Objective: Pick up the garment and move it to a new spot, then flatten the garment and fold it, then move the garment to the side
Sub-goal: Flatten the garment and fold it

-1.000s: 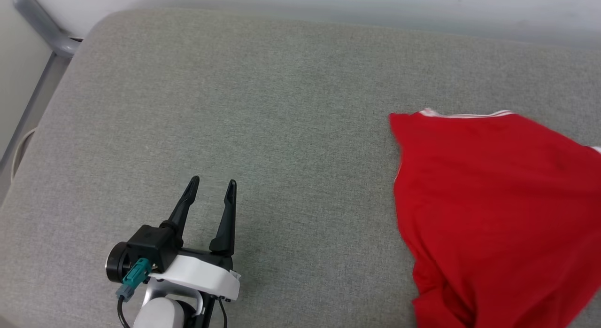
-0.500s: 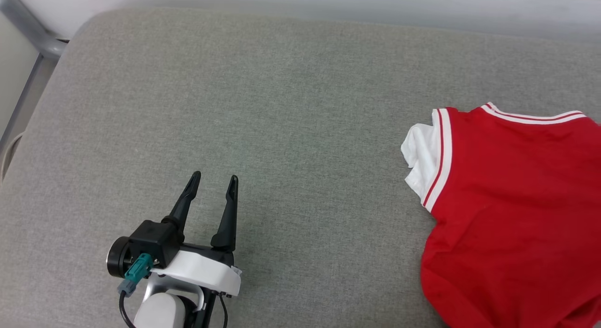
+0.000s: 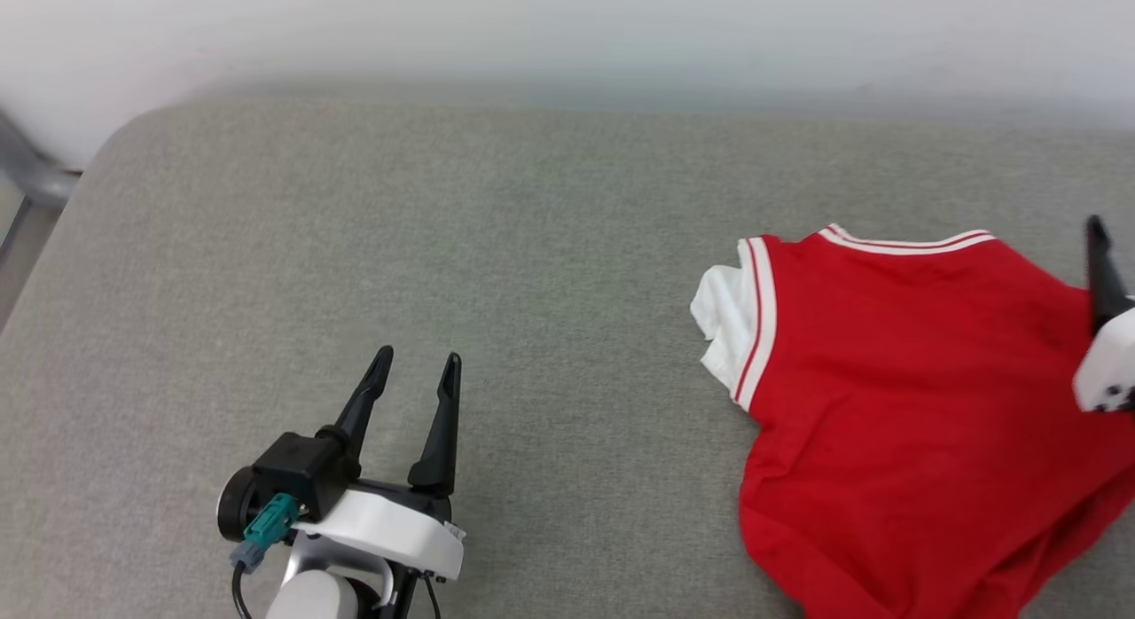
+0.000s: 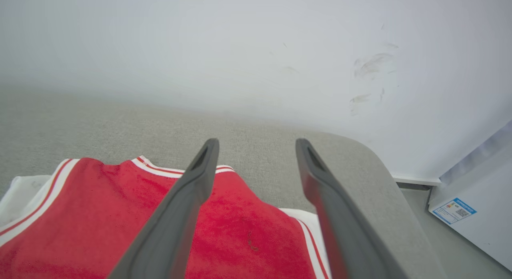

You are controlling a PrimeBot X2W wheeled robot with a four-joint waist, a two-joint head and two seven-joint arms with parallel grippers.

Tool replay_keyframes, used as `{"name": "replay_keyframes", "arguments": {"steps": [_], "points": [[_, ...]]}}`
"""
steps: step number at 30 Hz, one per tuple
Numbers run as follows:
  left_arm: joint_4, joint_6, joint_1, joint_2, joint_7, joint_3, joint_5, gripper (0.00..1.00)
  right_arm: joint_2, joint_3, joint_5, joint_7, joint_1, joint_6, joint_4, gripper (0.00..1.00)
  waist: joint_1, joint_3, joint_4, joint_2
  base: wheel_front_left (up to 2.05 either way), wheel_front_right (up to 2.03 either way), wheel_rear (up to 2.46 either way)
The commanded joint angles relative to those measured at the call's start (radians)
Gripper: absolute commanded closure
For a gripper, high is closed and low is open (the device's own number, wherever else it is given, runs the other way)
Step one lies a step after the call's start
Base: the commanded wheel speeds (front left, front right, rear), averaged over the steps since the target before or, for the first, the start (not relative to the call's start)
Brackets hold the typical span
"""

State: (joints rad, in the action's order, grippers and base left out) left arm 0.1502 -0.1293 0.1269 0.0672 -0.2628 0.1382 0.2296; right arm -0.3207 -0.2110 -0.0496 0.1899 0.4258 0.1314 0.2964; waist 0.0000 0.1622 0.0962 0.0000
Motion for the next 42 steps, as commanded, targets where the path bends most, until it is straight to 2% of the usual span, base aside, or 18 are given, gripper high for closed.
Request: {"name": "replay_keyframes", "arguments": {"steps": [1, 8, 14, 23, 25, 28, 37, 42], "points": [[0.002, -0.002, -0.015, 0.005, -0.003, 0.002, 0.009, 0.00, 0.037, 0.020, -0.030, -0.063, -0.046, -0.001, -0.043, 0.00, 0.0000, -0.035, -0.033, 0.0000, 0.00, 0.00, 0.00], [0.006, -0.002, -0.038, 0.004, -0.003, 0.011, 0.026, 0.00, 0.141, 0.078, -0.090, -0.233, -0.210, -0.001, -0.204, 0.00, 0.0000, -0.072, -0.065, 0.0000, 0.00, 0.00, 0.00], [0.016, -0.002, -0.048, 0.004, -0.003, 0.036, 0.038, 0.00, 0.219, 0.077, -0.098, -0.291, -0.321, -0.001, -0.286, 0.00, 0.0000, -0.082, -0.084, 0.0000, 0.00, 0.00, 0.00], [0.052, -0.002, -0.005, 0.036, 0.000, 0.092, 0.062, 0.00, 0.239, 0.098, -0.119, -0.303, -0.337, -0.001, -0.301, 0.00, 0.0000, -0.062, -0.131, 0.0000, 0.00, 0.00, 0.00], [0.053, -0.002, 0.035, 0.047, 0.027, 0.131, 0.093, 0.00, 0.237, 0.099, -0.119, -0.302, -0.326, -0.001, -0.309, 0.00, 0.0000, -0.047, -0.145, 0.0000, 0.00, 0.00, 0.00], [0.055, -0.002, 0.131, 0.092, 0.129, 0.205, 0.135, 0.00, 0.238, 0.091, -0.114, -0.305, -0.309, -0.001, -0.323, 0.00, 0.0000, -0.022, -0.165, 0.0000, 0.00, 0.00, 0.00], [0.136, -0.002, 0.513, 0.208, 0.692, 0.406, 0.325, 0.00, 0.248, 0.103, -0.094, -0.326, -0.263, -0.001, -0.341, 0.00, 0.0000, 0.066, -0.241, 0.0000, 0.00, 0.00, 0.00], [0.188, -0.002, 0.675, 0.248, 0.906, 0.464, 0.397, 0.00, 0.258, 0.114, -0.094, -0.352, -0.242, -0.001, -0.330, 0.00, 0.0000, 0.116, -0.291, 0.0000, 0.00, 0.00, 0.00]]}}
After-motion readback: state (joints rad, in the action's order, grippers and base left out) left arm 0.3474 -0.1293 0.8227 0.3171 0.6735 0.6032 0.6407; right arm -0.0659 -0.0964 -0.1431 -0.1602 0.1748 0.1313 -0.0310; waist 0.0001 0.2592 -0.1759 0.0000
